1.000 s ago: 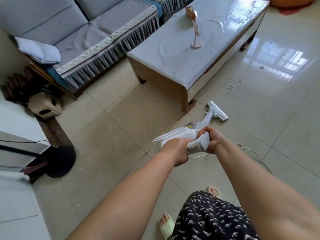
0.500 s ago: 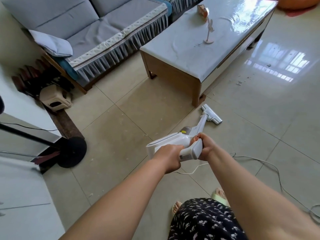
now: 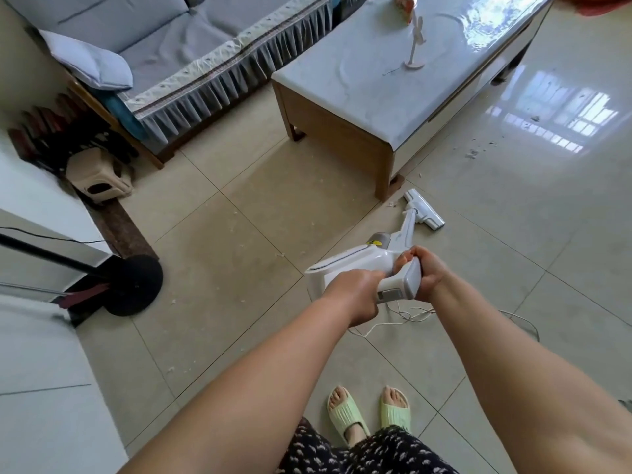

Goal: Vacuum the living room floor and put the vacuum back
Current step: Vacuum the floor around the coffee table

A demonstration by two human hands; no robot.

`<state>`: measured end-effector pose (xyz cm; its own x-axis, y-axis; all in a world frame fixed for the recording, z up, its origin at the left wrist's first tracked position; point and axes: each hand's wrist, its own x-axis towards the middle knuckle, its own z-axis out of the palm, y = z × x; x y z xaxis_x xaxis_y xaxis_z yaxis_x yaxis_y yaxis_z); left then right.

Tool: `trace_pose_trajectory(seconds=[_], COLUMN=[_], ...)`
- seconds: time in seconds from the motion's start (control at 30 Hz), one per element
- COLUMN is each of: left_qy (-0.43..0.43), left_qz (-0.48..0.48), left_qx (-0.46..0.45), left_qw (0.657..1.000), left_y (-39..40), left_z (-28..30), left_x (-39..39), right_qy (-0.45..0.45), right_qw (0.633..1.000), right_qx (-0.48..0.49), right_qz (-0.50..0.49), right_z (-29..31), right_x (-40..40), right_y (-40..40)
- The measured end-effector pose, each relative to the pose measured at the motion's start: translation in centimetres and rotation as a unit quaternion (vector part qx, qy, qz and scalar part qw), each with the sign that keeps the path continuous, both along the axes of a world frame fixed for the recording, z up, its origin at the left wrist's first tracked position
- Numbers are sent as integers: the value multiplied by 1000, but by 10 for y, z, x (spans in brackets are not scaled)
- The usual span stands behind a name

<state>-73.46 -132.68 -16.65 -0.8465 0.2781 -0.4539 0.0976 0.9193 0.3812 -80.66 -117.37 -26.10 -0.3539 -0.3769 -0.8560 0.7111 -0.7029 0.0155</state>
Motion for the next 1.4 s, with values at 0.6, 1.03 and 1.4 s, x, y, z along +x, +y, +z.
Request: trace_pose_trajectory(seconds=[0.6, 1.03, 1.4], left_qy=[4, -3, -23], left_qz=[58, 85, 117], left_qx=[-8, -2, 19], left_qw=[998, 996, 993], left_y=[36, -39, -118], left_z=[5, 4, 0], left_x=[8, 83, 155], right_qy=[18, 17, 3], right_qw=[999, 996, 995], right_qx=[11, 35, 54], right_qz=[35, 75, 86], right_z=[8, 9, 11], right_x=[-4, 63, 132], right_y=[29, -49, -129])
